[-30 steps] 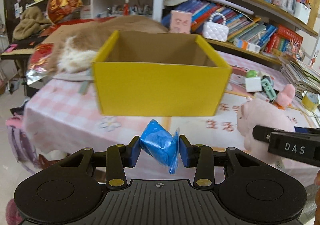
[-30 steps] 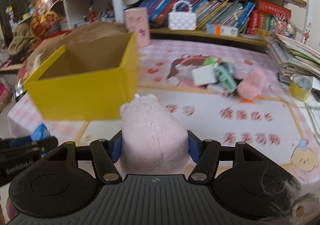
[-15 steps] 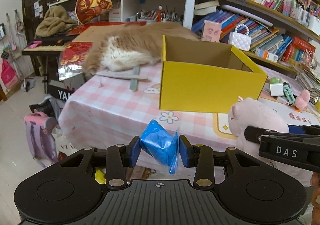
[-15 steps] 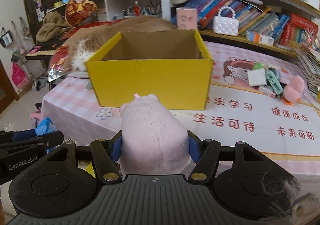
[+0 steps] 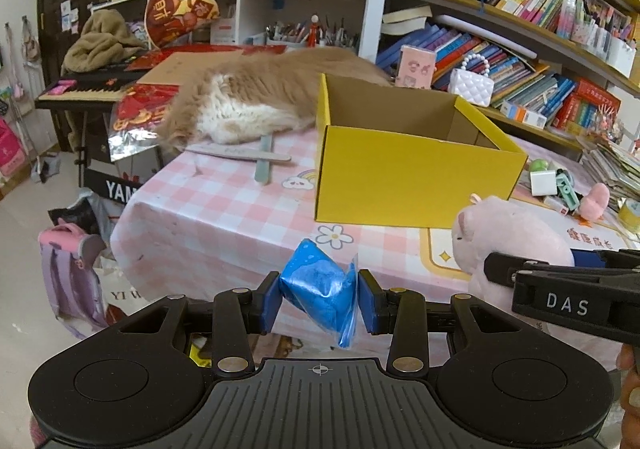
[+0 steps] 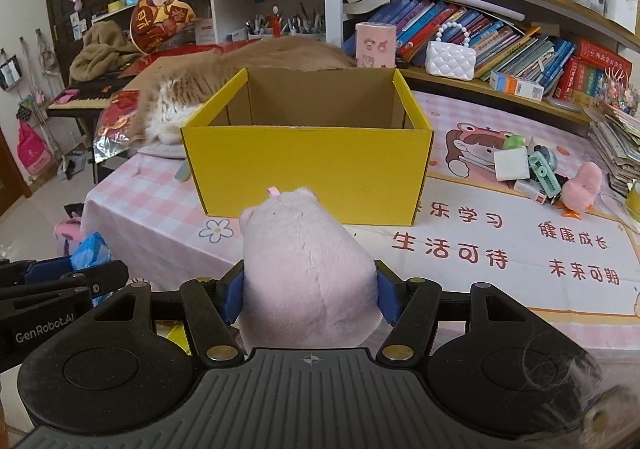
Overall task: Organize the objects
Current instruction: 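Carry the blue bag and pink pig over the yellow box with both grippers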
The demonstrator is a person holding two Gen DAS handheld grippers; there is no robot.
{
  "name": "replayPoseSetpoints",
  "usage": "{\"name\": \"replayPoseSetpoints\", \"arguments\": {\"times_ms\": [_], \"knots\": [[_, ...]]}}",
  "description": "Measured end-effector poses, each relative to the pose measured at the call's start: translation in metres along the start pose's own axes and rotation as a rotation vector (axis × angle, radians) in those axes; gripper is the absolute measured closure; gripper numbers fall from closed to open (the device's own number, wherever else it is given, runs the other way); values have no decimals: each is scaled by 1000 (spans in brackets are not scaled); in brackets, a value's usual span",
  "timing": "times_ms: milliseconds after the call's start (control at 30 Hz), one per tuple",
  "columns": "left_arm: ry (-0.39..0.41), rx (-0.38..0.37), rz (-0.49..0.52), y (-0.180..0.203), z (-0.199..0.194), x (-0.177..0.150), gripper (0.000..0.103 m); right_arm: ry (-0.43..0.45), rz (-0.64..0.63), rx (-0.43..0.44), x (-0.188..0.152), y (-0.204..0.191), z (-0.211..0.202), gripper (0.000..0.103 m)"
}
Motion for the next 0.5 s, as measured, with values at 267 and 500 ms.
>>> {"name": "replayPoseSetpoints", "arguments": {"times_ms": [267, 500], "knots": [[-20, -18, -19, 0, 4, -1, 65, -30, -7, -5, -3, 0, 2, 43], [-12, -29, 8, 8, 8, 6, 65, -28, 19, -21, -3, 8, 4, 43]]}}
Point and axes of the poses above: each gripper's, at about its wrist camera, not at the fingertips, and z roughly the way its jaws point, y to its right, x to its top, the point moved 2 cm from there along z, roughly the way its jaws point, and after that the axes turned 1 degree about x, right-handed, at the moved point
